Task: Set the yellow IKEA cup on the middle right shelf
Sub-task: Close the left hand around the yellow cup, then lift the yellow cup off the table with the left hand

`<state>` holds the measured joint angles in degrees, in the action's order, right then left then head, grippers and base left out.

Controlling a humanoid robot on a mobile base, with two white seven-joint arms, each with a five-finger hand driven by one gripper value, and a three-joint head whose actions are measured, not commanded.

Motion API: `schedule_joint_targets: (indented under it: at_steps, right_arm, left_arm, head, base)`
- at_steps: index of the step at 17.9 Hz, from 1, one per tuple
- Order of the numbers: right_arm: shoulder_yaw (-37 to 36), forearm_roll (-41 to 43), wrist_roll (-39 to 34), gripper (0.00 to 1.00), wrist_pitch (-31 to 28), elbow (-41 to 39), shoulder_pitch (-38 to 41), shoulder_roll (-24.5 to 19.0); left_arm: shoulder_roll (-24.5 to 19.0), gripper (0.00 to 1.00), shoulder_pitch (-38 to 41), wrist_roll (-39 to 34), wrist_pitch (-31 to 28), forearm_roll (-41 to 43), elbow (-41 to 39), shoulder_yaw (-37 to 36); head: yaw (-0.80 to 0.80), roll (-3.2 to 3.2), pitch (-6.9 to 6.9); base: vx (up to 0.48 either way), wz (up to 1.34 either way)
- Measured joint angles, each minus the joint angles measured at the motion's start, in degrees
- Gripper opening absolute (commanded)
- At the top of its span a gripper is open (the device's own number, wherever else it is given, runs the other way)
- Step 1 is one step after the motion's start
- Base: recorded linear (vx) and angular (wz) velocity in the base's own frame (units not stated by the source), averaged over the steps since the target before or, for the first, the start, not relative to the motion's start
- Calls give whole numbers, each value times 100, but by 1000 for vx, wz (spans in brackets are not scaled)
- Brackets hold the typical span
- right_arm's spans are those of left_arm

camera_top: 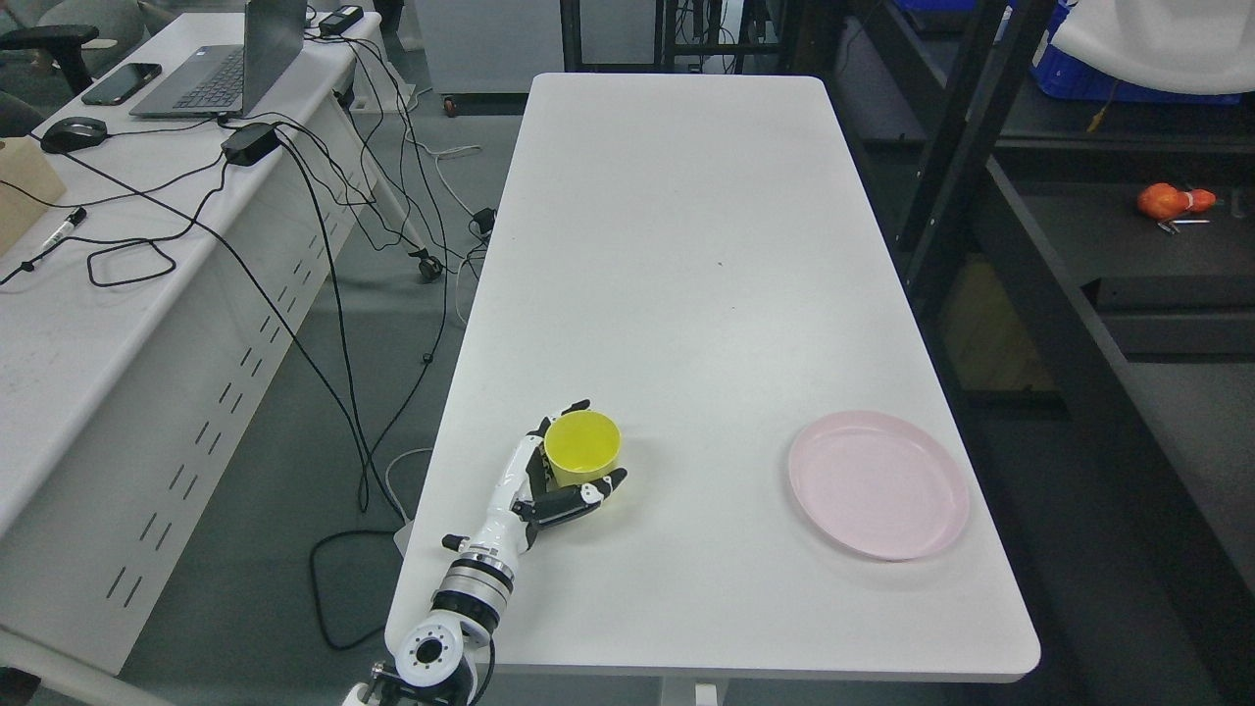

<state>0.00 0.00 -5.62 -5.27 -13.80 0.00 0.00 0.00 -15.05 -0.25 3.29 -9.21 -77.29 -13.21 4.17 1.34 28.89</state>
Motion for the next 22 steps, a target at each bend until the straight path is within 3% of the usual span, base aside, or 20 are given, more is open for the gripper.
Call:
schedule_joint_targets:
  at_steps: [3, 11, 22]
  right_arm:
    - [0, 0, 0, 99, 0, 0, 0, 0]
    - [0, 0, 0, 99, 1, 0, 0, 0]
    - [0, 0, 0, 99, 2, 0, 1, 0]
  left_arm:
    - [0, 0, -9, -23, 488, -235, 69, -24]
    - [0, 0, 189, -27, 1427, -570, -170, -156]
    - [0, 0, 453, -9, 1671, -636, -929, -406]
  head:
    - [0, 0, 0]
    - [0, 0, 0]
    - [0, 0, 0]
  base:
    - [0, 0]
    - [0, 0]
    - [-112, -35]
